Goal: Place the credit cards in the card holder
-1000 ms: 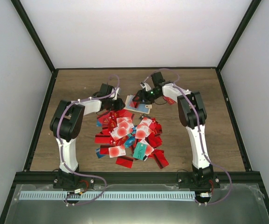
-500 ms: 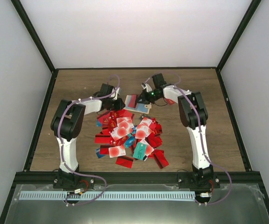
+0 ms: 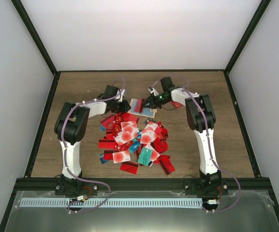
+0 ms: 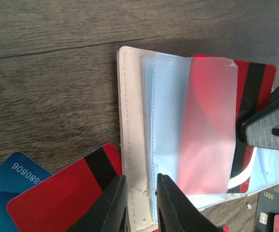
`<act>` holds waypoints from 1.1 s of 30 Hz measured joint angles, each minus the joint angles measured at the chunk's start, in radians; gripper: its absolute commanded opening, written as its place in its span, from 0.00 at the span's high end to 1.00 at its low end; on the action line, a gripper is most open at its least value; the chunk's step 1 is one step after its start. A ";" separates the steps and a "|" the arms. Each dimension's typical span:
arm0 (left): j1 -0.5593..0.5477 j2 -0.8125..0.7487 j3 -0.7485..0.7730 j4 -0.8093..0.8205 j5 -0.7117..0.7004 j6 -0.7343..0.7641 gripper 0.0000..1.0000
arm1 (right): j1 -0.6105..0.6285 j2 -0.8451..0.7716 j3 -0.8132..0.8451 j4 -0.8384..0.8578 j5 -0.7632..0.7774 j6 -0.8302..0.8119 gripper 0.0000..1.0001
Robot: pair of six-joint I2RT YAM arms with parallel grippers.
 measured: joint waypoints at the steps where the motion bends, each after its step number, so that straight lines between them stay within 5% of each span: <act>1: 0.000 0.000 0.000 0.000 0.001 0.000 0.80 | 0.000 0.007 0.002 -0.002 -0.007 0.000 0.99; 24: 0.003 0.018 0.017 -0.012 0.026 0.016 0.80 | 0.014 0.126 0.117 -0.002 -0.125 0.045 0.99; 33: 0.004 0.020 0.021 -0.017 0.029 0.022 0.80 | 0.014 0.127 0.117 0.002 -0.125 0.048 0.74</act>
